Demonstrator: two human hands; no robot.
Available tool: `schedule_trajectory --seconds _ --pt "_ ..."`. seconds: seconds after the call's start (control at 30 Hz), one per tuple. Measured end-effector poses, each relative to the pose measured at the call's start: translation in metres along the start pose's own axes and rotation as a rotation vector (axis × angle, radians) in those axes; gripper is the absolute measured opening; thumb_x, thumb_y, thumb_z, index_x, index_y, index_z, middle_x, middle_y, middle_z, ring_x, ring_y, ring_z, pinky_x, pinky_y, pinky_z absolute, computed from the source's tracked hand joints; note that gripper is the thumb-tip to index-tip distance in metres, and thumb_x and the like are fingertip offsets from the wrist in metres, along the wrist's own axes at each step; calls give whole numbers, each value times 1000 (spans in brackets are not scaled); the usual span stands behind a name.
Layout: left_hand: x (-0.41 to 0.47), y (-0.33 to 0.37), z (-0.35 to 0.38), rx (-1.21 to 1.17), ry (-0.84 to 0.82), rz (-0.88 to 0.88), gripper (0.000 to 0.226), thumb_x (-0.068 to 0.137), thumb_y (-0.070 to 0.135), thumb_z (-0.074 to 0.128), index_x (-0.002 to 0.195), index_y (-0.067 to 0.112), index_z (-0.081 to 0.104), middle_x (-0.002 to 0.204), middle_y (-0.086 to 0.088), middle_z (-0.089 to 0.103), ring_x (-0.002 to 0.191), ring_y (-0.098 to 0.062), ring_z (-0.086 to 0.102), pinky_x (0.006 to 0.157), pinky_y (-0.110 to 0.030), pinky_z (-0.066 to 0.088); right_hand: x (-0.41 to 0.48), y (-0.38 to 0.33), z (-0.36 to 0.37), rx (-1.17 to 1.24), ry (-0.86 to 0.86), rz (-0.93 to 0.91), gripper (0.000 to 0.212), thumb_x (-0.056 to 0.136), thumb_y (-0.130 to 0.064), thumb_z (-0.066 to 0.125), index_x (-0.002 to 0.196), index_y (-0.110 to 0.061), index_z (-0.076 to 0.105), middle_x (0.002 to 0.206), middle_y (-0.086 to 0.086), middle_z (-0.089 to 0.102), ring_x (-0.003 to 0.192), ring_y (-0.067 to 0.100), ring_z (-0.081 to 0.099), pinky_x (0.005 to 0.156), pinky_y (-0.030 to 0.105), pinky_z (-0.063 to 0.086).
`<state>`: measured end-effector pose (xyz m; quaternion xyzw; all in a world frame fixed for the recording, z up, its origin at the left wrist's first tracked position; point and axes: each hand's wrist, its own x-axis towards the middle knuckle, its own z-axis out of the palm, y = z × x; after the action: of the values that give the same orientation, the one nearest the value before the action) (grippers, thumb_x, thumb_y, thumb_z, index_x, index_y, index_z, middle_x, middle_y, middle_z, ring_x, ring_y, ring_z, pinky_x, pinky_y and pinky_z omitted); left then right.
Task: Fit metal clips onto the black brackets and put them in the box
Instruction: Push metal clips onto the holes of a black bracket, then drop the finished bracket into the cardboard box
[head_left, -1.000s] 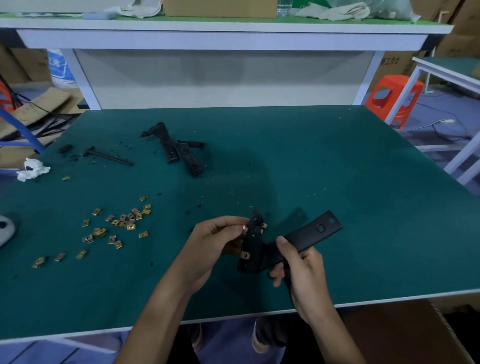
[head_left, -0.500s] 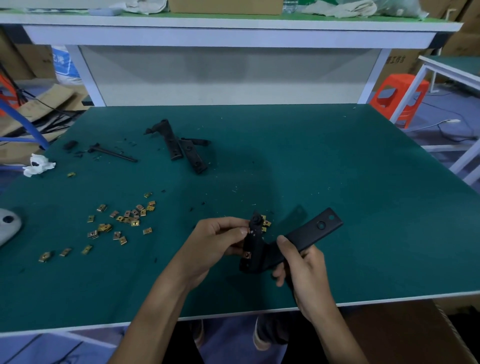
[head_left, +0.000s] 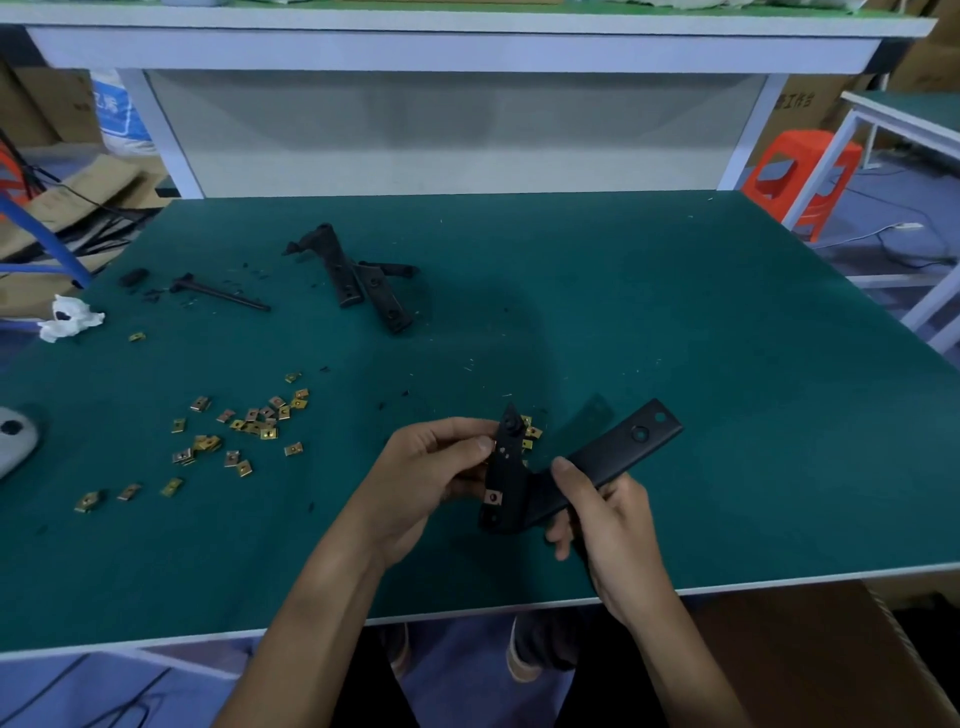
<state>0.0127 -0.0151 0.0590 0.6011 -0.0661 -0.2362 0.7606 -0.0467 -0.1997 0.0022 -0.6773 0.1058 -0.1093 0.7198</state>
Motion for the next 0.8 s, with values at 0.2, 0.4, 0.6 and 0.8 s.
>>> schedule_trajectory --seconds 0.2,0.4,0.6,0.8 --pt "1 2 -1 81 -17 -1 25 94 4 65 97 23 80 90 -5 76 80 -16 71 66 -25 56 -1 -1 2 -112 11 -32 49 87 -52 64 61 -10 59 49 16 60 37 30 55 46 31 43" --pt "0 1 4 225 27 53 24 92 8 69 98 30 77 90 -5 77 82 -15 72 72 -22 55 -2 0 4 -147 62 -56 53 87 -56 62 60 -11 60 47 13 61 39 29 59 47 29 46" --pt "-1 -4 7 239 74 122 24 96 12 66 104 31 76 99 -5 78 91 -18 74 76 -22 55 1 4 0 -84 48 -36 52 89 -58 65 65 -12 64 51 15 63 43 30 61 51 31 47" --pt "3 -16 9 275 105 130 24 103 23 55 103 35 76 104 3 77 101 -12 71 82 -21 53 -2 -3 2 -53 60 2 47 87 -55 67 67 -12 66 54 16 65 45 30 63 51 31 49"
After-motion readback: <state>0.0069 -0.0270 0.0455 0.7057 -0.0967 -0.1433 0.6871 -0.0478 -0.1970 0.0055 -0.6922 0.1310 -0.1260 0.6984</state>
